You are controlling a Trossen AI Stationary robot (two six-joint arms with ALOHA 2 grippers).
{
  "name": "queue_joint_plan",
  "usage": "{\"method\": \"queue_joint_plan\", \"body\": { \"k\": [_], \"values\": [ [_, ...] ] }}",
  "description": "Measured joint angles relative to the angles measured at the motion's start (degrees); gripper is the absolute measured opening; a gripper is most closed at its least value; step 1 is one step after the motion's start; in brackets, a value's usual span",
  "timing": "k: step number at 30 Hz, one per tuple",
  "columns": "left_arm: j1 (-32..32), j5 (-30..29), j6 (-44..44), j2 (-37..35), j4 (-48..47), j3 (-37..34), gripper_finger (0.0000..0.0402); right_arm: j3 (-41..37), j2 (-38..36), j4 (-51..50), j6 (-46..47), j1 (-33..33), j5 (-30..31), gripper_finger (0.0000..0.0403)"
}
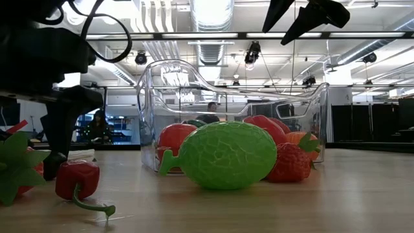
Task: Pick and placing Produce into tupperware
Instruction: Put the top dark red cherry into the transparent bin
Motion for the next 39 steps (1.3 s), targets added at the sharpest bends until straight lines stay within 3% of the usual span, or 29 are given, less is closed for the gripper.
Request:
{"method": "queue_joint_plan", "body": {
  "k": [18, 29, 35, 39],
  "values": [
    [0.0, 0.2, -0.4, 1.6, 3.2, 0.0, 0.0148, 0.0, 0.0, 0.0, 0.4, 0.0, 0.0, 0.0224],
    [0.0, 0.3, -0.4, 1.6, 2.8, -0.4, 0.0097, 0.0, 0.0, 0.0, 0.4, 0.0, -0.2, 0.0224],
    [0.0, 0.3, -0.4, 1.4, 2.4, -0.4, 0.0088, 0.0, 0.0, 0.0, 0.5, 0.0, -0.2, 0.0224],
    [0.0, 0.3, -0.4, 0.3, -4.8, 1.0, 0.0087, 0.0, 0.0, 0.0, 0.5, 0.0, -0.2, 0.0224]
  ]
}}
